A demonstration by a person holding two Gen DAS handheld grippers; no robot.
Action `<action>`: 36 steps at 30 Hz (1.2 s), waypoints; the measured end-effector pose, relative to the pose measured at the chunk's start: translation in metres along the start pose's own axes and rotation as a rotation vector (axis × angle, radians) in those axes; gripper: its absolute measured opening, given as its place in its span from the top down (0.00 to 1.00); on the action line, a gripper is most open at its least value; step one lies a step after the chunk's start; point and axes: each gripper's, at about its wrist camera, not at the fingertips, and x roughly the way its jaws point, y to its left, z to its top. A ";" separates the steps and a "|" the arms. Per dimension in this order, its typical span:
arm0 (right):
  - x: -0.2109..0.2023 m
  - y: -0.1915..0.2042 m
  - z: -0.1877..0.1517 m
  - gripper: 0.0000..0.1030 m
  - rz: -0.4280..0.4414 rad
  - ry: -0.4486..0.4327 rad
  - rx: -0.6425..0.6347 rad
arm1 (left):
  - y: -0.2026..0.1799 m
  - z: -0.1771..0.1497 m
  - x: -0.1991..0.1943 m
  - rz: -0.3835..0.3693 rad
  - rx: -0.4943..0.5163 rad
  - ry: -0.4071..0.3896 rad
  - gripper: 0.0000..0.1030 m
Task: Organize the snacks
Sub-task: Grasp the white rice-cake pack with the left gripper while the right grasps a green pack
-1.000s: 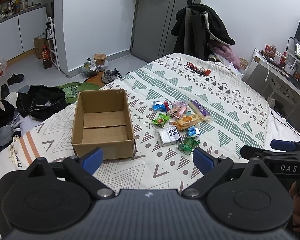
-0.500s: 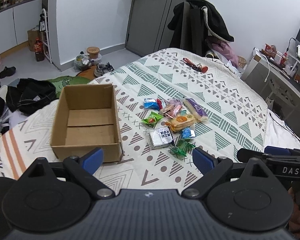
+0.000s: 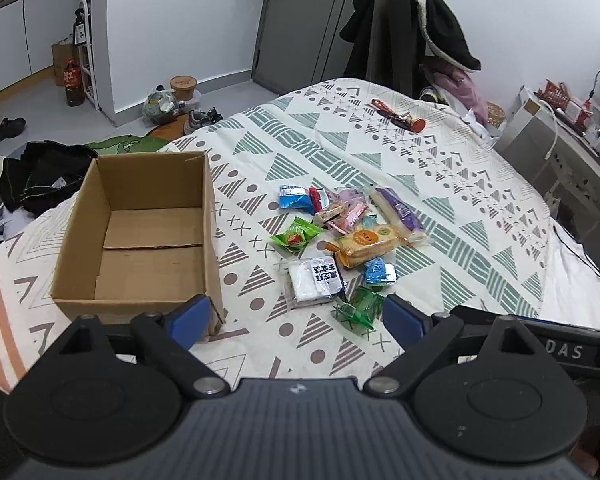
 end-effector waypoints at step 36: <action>0.140 -0.051 0.005 0.53 0.075 0.209 0.301 | -0.005 0.013 0.138 0.028 -0.100 0.146 0.31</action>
